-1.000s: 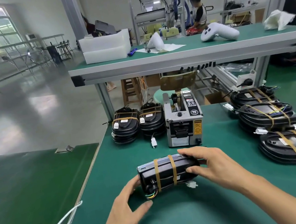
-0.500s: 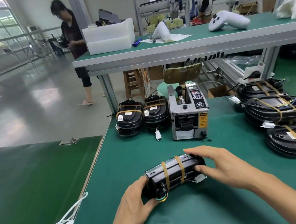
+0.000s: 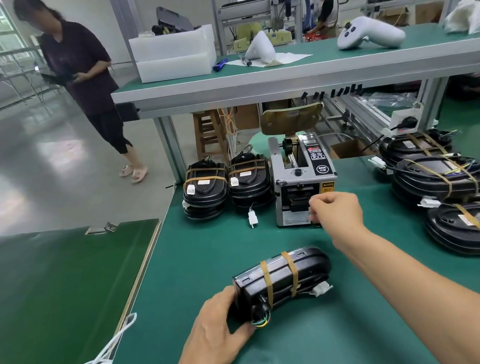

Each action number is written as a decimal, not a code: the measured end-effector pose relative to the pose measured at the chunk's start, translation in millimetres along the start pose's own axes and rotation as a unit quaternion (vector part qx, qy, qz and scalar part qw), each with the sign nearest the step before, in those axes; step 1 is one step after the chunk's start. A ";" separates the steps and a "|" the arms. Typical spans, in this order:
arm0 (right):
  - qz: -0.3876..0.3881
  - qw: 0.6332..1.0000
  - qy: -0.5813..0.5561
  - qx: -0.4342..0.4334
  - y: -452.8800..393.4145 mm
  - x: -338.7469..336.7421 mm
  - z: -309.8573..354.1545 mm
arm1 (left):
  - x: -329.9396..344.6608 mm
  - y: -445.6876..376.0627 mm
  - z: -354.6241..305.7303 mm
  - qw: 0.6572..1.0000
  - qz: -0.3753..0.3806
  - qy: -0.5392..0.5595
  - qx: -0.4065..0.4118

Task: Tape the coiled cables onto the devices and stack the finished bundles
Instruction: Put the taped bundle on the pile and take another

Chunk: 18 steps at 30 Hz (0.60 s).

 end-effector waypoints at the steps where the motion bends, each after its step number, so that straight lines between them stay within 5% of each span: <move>1: -0.016 1.000 -0.008 0.008 -2.8 4.7 -1.7 | -0.3 0.1 0.1 1.000 0.000 0.002 -0.001; 18: -0.141 0.973 -0.144 0.109 -28.5 33.8 -9.6 | -2.9 -0.1 1.9 0.999 -0.008 0.035 0.007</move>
Point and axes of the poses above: each hand's wrist, its own y-axis away from the middle knuckle, its own x-axis out of the palm, z = x × y, the point moved 4 cm from there along -y, towards the middle knuckle, and after that the axes turned 13 degrees about -y, right-handed, at the moved point
